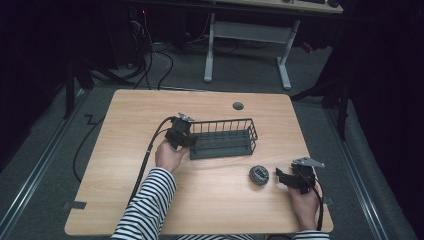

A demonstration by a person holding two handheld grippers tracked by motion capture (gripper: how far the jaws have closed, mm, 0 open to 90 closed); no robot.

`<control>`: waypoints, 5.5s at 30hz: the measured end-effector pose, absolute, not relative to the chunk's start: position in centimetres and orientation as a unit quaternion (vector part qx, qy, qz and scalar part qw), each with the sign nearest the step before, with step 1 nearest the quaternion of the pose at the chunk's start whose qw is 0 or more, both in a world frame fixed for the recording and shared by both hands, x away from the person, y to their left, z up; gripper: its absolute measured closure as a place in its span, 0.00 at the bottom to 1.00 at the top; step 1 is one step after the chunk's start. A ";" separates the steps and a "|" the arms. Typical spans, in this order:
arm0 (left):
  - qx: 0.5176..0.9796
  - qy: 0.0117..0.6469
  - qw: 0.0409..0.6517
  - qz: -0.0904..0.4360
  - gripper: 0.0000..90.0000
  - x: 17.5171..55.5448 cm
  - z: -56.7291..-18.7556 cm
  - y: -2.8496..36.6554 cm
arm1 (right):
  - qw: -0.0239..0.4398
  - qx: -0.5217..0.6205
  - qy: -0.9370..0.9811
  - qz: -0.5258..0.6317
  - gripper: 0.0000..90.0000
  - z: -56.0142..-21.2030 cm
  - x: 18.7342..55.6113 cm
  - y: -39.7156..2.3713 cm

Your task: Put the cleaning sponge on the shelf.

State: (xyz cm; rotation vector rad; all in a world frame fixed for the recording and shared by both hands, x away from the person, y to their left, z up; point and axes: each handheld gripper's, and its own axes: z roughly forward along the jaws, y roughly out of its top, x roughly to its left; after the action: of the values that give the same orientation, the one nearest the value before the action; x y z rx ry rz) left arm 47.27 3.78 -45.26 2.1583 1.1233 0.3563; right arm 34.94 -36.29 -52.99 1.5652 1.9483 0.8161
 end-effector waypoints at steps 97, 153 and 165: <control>0.713 0.568 0.360 0.197 0.32 36.7 -53.4 20.0 | 0.253 0.577 0.716 0.301 0.35 -53.0 35.0 -36.3; 0.728 0.553 0.329 0.236 0.29 36.7 -53.7 19.1 | 0.194 0.492 0.776 0.344 0.29 -49.5 30.1 -32.7; 0.727 0.554 0.332 0.233 0.29 36.7 -53.7 19.1 | 0.188 0.460 0.805 0.324 0.26 -48.9 32.3 -29.8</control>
State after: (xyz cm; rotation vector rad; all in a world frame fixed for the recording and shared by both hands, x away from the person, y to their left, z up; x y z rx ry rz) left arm 36.66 19.13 -53.66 1.9009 1.4471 0.6102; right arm 32.27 -29.81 -48.93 1.2936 2.2658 0.9124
